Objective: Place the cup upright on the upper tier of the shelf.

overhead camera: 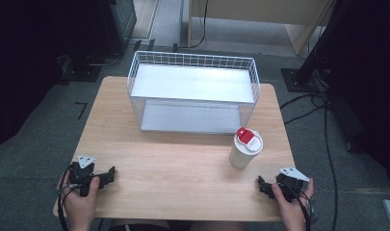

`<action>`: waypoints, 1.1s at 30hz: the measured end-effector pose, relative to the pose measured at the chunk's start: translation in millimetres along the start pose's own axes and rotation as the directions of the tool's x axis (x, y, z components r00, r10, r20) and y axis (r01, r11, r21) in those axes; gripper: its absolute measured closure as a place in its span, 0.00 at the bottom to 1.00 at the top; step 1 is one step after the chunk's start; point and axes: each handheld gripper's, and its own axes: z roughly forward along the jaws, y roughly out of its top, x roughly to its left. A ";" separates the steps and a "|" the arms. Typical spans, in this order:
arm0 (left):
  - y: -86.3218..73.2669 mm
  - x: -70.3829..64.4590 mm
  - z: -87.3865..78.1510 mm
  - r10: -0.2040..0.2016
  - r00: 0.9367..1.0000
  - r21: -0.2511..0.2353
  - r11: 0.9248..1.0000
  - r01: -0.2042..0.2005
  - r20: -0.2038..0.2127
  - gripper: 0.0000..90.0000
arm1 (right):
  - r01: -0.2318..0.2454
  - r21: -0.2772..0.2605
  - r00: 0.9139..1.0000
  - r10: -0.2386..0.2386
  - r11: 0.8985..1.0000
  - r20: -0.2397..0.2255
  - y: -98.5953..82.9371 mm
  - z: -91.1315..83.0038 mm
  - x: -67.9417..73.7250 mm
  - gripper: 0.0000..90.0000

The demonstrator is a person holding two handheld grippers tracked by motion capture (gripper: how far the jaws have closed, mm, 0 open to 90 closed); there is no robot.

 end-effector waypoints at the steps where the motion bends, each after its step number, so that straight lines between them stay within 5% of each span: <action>1: 0.0 0.0 0.0 0.000 1.000 0.000 1.000 0.000 0.000 0.00 | 0.000 0.000 1.000 0.000 1.000 0.000 0.0 0.0 0.0 0.00; 9: -0.1 0.0 0.0 0.001 1.000 0.000 1.000 -0.001 0.000 0.00 | -0.079 -0.030 0.996 0.078 0.996 -0.036 7.5 -11.3 1.0 0.00; 23: -0.1 0.0 0.0 0.001 1.000 0.000 1.000 -0.001 0.000 0.00 | -0.052 -0.068 0.996 0.047 0.996 -0.073 24.2 -22.5 17.0 0.00; 33: -0.1 0.0 -0.1 0.001 1.000 0.001 1.000 -0.001 0.000 0.00 | -0.025 -0.099 0.991 0.012 0.995 -0.133 39.8 -22.7 40.8 0.00</action>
